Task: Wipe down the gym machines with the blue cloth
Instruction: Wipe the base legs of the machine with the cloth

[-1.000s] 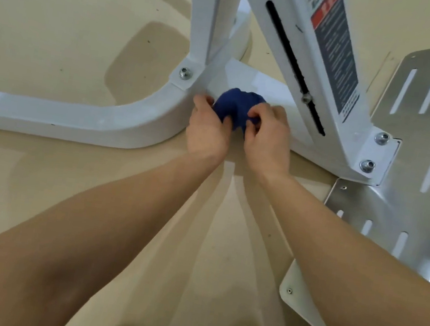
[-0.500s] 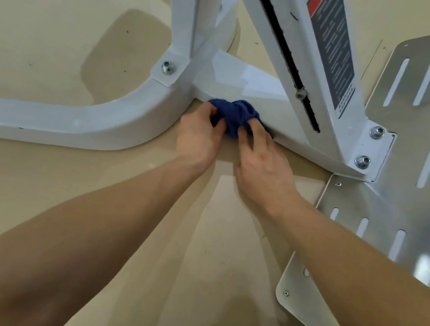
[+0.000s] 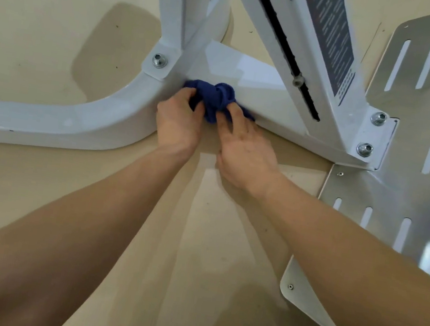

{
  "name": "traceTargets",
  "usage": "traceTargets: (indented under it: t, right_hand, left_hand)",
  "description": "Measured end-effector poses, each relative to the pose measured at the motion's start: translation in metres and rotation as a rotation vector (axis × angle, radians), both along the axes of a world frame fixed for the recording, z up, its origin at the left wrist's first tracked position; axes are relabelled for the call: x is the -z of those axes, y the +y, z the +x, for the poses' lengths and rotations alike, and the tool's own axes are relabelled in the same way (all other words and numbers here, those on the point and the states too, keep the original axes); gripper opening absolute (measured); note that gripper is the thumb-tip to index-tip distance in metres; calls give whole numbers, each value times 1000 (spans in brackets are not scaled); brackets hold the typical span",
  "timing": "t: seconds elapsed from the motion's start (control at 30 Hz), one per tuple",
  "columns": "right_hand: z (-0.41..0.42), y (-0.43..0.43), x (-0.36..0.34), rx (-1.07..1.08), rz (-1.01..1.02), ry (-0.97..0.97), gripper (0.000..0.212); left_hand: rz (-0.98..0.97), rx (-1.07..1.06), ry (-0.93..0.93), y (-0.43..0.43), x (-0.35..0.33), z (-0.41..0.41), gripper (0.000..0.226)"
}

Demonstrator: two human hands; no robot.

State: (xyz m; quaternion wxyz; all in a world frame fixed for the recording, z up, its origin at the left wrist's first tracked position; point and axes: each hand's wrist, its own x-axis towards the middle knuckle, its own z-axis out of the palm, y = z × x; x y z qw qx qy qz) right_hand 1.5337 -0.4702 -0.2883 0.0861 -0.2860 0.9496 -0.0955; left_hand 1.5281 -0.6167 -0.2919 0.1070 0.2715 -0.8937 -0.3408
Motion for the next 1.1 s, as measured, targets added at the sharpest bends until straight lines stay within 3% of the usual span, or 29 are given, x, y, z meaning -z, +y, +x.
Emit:
traceTargets:
  t: [0.2,0.37,0.57,0.7,0.87,1.0,1.1]
  right_hand:
    - [22,52,-8,143,42,-1,69]
    - [37,101,-19,249,101,-7,70]
    - [51,137,-34,502,117,-90,53]
    - [53,131,-46,543,25,-96,56]
    - [39,114,-67,422,-129,85,66]
    - [18,103,-85,399,-317,159,49]
    - [9,108,-87,440,-391,169,39]
  left_hand:
    - [117,224,-39,39,6,4,19]
    - [94,353,-32,89,4,7,20]
    - [233,442,-66,151,-7,15,15]
    - [355,394,-42,152,-22,17,10]
    - [398,272,141,119,-55,17,4]
    - [455,188,287,108,-76,19,9]
    - [448,196,235,109,-75,18,9]
